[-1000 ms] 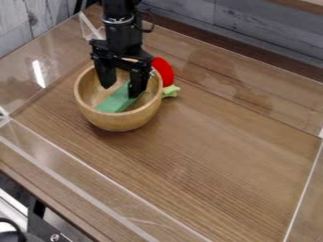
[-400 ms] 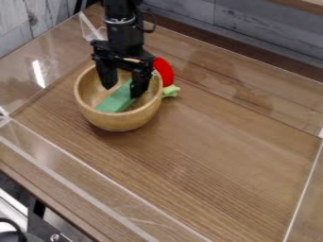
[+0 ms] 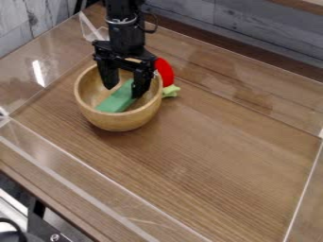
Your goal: Put the green block in the brown bowl
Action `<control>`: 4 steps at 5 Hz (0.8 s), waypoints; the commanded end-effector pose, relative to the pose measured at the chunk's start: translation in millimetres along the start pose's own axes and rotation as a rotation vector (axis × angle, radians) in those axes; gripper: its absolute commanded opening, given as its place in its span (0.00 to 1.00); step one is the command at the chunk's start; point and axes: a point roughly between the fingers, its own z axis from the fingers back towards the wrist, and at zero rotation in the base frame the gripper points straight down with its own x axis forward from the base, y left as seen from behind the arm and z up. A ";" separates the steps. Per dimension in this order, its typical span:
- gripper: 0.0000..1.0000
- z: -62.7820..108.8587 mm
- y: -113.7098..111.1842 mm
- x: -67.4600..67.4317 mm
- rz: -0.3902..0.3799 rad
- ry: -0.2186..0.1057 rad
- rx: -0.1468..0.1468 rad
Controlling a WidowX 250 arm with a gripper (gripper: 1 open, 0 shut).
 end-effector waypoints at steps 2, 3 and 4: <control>1.00 3.4 -0.8 10.4 -0.009 -0.038 0.017; 1.00 -0.8 -1.0 11.4 -0.008 -0.033 0.018; 1.00 -5.2 -0.9 12.5 -0.007 -0.028 0.020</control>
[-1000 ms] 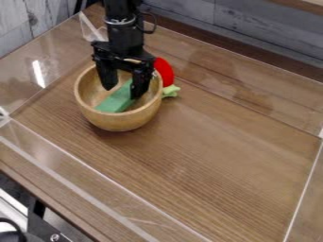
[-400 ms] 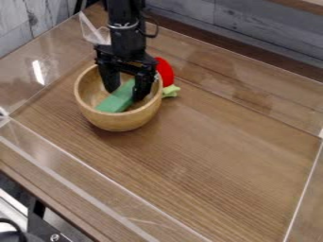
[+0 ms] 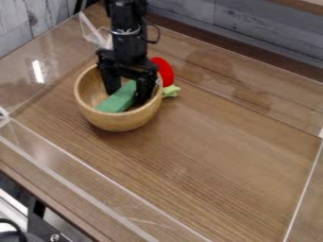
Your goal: Put the green block in the brown bowl
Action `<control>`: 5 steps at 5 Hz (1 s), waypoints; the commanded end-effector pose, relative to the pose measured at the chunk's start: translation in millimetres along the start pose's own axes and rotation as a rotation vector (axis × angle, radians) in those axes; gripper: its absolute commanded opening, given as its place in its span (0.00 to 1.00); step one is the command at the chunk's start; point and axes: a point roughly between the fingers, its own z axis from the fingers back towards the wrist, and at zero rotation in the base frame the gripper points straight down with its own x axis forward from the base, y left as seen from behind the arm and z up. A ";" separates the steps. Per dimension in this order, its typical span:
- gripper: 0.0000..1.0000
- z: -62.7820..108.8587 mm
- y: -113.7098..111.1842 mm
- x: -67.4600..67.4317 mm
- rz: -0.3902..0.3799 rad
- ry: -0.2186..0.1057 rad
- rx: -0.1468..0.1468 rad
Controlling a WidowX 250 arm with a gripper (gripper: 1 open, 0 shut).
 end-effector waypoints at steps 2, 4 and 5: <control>0.00 6.8 0.8 11.0 -0.008 -0.045 0.020; 0.00 16.3 -1.5 12.0 0.002 -0.052 0.015; 0.00 22.6 -3.0 12.6 0.007 -0.058 0.012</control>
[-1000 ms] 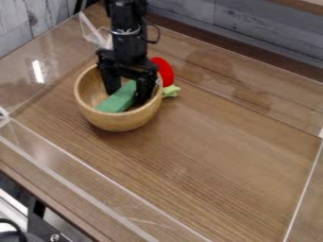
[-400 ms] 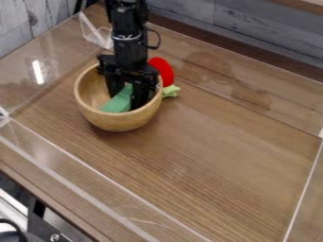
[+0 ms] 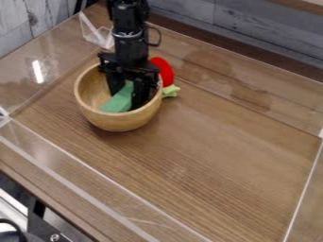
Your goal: Put the green block in the brown bowl
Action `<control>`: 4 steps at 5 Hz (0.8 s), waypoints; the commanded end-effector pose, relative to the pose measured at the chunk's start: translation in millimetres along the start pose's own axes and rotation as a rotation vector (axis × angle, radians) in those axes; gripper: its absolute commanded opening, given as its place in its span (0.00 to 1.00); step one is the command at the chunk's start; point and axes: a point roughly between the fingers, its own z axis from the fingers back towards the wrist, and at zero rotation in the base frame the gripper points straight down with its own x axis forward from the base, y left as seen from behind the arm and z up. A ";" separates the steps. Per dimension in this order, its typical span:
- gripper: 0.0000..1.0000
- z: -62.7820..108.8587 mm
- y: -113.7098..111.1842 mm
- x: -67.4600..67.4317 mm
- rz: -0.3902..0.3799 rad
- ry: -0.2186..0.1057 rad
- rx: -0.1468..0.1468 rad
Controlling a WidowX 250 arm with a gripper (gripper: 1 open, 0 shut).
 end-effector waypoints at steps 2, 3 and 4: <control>0.00 37.2 -4.6 11.0 0.007 -0.093 0.011; 0.00 45.8 -6.8 11.8 0.013 -0.103 0.008; 0.00 54.1 -9.6 12.7 0.017 -0.113 0.004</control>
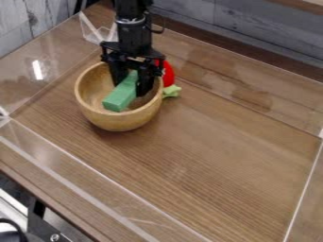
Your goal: Put the green block in the brown bowl
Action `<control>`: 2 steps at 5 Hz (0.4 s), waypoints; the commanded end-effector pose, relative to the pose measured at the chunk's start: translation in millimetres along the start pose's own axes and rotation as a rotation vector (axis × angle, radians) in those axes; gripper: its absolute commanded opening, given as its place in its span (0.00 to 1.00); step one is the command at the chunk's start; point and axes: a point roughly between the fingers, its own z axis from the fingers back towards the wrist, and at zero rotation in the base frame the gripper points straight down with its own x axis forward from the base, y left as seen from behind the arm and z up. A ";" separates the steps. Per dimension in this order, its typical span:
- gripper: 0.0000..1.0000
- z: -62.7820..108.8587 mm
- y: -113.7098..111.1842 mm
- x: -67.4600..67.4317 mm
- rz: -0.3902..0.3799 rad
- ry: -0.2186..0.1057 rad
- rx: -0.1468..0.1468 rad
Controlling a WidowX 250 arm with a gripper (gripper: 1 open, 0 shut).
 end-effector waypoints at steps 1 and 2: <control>0.00 42.9 -4.9 10.0 0.000 -0.122 0.015; 0.00 48.5 -7.6 10.6 0.005 -0.128 0.009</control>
